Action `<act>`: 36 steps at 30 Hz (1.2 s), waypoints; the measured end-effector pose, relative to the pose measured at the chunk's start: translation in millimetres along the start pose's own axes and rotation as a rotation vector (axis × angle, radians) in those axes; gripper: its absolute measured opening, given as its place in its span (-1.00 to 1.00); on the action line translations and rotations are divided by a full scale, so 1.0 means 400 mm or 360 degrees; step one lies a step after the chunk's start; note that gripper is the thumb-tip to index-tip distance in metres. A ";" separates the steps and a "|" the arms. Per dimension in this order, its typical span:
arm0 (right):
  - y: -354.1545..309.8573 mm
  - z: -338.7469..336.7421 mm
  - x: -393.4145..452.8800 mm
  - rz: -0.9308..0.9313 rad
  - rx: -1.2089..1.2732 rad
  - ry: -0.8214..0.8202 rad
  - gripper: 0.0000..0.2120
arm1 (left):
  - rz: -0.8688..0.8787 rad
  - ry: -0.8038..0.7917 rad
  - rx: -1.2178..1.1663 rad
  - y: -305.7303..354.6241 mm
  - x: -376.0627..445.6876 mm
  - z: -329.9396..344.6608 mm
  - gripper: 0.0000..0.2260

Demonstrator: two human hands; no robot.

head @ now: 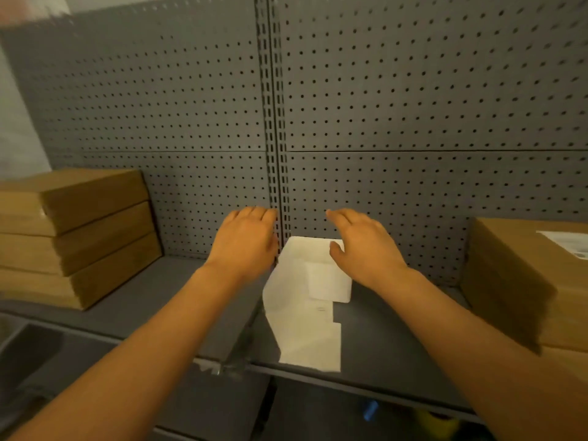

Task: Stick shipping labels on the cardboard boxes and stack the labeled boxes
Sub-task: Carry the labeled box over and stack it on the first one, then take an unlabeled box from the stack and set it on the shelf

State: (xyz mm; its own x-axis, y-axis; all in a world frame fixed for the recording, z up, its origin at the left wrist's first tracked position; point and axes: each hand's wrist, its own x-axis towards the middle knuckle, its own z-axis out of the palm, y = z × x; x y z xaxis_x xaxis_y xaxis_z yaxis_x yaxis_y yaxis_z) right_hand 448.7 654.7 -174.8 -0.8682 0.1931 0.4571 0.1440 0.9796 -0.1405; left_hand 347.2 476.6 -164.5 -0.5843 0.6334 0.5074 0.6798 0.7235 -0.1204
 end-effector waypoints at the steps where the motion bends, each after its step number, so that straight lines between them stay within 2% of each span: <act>1: -0.036 0.016 0.021 0.0000 0.0044 0.0001 -0.46 | -0.0001 -0.0007 0.0018 -0.051 -0.003 -0.002 -0.55; 5: -0.152 0.063 0.095 -0.0002 0.0258 0.0009 -0.49 | -0.0017 0.0033 0.0061 -0.214 -0.011 -0.009 -0.55; 9: -0.234 0.096 0.161 -0.0086 0.0284 -0.0010 -0.49 | -0.0082 0.0095 0.0084 -0.323 -0.025 -0.017 -0.53; 21: -0.527 0.187 0.322 -0.0313 0.0619 -0.0142 -0.48 | -0.0561 0.0376 -0.0054 -0.666 -0.118 -0.089 -0.58; 27: -0.706 0.244 0.426 -0.0246 0.0808 -0.0132 -0.49 | -0.0756 0.0461 -0.0253 -0.920 -0.135 -0.076 -0.57; 36: -1.010 0.349 0.589 0.0110 0.1083 -0.0198 -0.39 | -0.0981 0.0416 -0.0489 -1.302 -0.168 -0.037 -0.53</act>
State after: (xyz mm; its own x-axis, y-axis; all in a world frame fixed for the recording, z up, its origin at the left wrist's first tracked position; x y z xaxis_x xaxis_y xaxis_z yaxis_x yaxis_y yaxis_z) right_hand 119.5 296.8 -133.0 -0.9217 0.2061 0.3287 -0.0934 0.7043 -0.7037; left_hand 39.2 53.2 -123.3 -0.8019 0.0230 0.5971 0.3782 0.7932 0.4773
